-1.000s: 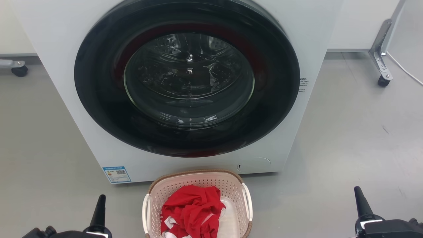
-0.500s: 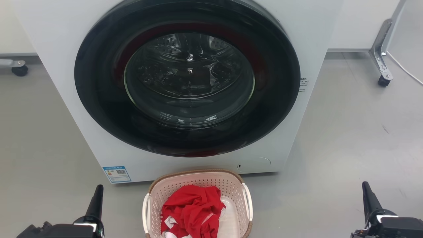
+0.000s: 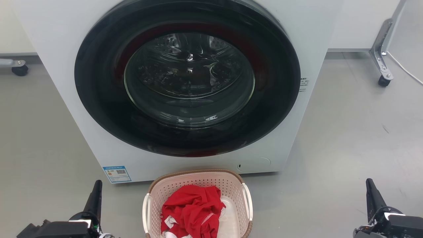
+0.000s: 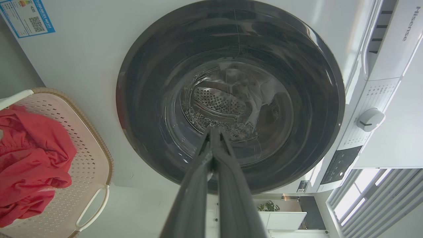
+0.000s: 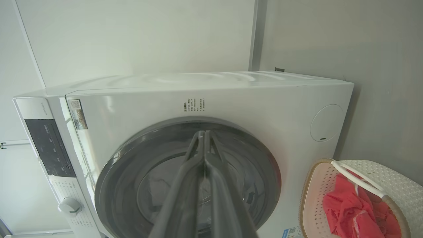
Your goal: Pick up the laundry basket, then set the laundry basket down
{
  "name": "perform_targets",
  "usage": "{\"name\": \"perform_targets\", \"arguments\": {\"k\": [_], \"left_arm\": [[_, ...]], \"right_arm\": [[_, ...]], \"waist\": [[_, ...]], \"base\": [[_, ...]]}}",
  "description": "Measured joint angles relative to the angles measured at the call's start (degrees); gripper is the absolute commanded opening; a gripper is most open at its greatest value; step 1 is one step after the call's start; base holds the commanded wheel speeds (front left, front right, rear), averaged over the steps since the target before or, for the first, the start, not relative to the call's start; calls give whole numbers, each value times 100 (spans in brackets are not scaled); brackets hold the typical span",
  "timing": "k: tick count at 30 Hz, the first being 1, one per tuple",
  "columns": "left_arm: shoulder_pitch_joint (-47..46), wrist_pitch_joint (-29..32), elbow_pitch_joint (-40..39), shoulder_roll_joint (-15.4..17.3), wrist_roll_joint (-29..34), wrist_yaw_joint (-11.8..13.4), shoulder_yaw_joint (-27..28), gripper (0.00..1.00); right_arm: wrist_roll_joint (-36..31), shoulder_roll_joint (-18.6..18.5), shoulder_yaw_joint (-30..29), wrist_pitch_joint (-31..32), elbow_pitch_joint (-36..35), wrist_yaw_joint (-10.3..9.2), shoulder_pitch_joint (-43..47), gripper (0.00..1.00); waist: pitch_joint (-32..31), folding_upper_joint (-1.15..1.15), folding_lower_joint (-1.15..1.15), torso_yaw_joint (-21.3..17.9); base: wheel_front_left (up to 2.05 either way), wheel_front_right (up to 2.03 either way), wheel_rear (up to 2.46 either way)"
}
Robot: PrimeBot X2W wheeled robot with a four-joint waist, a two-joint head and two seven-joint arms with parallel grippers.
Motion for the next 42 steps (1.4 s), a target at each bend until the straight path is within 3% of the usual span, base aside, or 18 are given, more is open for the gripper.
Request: {"name": "perform_targets", "arguments": {"k": [42], "left_arm": [[0,0,4,-5,-1,0,0,0]], "right_arm": [[0,0,1,0,0,0,0,0]], "waist": [[0,0,0,0]], "base": [[0,0,0]]}}
